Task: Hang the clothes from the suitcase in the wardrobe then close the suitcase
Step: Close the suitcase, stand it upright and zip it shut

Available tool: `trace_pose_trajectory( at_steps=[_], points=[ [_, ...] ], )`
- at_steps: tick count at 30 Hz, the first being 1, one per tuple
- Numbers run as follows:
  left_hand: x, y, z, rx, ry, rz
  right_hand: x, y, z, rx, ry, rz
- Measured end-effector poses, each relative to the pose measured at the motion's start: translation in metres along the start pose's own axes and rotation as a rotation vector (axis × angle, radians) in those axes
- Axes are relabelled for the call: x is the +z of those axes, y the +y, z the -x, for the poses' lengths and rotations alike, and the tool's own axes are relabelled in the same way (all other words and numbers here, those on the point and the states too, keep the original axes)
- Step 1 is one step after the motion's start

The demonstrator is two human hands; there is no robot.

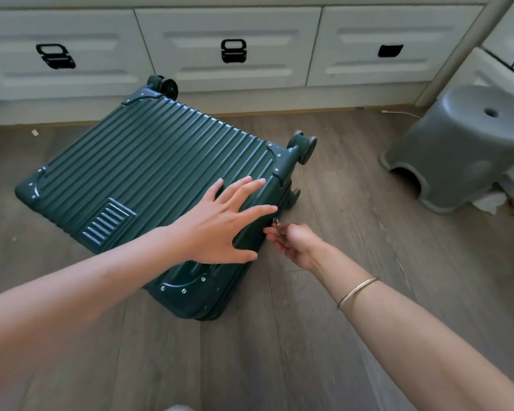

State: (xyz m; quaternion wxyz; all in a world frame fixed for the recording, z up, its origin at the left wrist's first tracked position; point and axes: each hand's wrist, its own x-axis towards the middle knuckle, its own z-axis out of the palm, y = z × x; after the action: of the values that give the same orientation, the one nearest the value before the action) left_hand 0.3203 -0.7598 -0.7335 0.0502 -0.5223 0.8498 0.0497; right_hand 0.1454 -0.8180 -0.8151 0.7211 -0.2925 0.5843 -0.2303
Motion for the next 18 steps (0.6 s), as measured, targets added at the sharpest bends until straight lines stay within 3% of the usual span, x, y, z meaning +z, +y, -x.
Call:
trace_pose_trajectory(
  at_steps=[3,5,10,13,18],
  points=[
    [0.004,-0.002,0.012,-0.02,-0.069,-0.035,-0.003,-0.004,-0.005,-0.045,0.086,-0.036],
    [0.005,0.003,0.005,-0.038,-0.106,-0.051,-0.008,-0.006,-0.007,-0.086,0.139,0.086],
    [0.006,0.012,-0.027,-0.08,-0.109,-0.032,-0.04,-0.02,-0.015,-0.315,0.244,0.976],
    [0.003,0.019,-0.051,-0.107,-0.107,-0.01,-0.042,-0.023,-0.003,-0.355,0.256,1.215],
    [-0.004,0.023,-0.098,-0.16,-0.069,0.009,-0.045,-0.015,0.02,-0.268,-0.054,1.43]
  ],
)
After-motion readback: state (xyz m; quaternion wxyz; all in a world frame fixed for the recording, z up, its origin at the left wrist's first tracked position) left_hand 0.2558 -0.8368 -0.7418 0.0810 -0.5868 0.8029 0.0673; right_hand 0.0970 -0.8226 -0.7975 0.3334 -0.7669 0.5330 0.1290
